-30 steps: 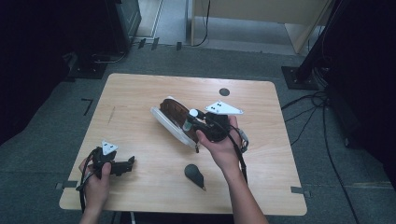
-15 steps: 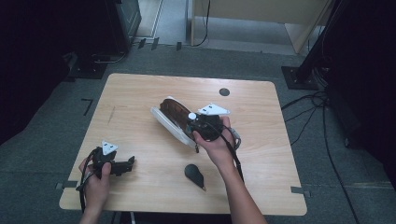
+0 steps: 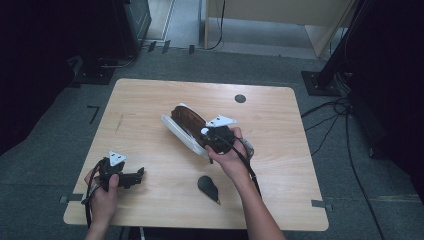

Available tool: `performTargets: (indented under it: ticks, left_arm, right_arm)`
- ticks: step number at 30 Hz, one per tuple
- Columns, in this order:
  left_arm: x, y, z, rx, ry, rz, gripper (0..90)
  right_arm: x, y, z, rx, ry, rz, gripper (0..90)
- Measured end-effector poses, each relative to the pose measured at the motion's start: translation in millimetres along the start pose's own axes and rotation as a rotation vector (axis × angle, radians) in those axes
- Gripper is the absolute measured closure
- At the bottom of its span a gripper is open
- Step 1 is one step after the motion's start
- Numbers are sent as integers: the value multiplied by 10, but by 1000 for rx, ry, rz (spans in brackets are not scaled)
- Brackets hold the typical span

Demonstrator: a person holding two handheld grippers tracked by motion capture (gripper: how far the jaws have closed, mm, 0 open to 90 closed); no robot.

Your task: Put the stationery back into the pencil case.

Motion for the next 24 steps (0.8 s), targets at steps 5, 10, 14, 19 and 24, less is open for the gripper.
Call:
performTargets:
  ticks: [5,10,14,19,24]
  left_arm:
    - [-4,0,2,-2,5,-1,15]
    - [-3,0,1,-1,3,-1,15]
    - [-3,-1,2,-1,4,-1,16]
    - [-2,0,0,0,2,-1,15]
    - [-2,0,0,0,2,0,15]
  right_arm:
    - [-17,-119,-62,24,-4,4,656]
    - [-37,-167,-55,6,-35,13,656]
    - [-39,-215,-31,-21,-62,32,655]
    - [-17,-316,24,-37,-51,42,654]
    - [-14,-428,65,-45,-44,34,654]
Point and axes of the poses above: each handheld gripper's, and its own axes: y roughly backward along the jaws, z roughly out of its top, x roughly to its left, the point moved 10 cm from there along -y, roughly forward along the jaws, and after that the axes turned 9 degrees about z, right-handed, at the moved point
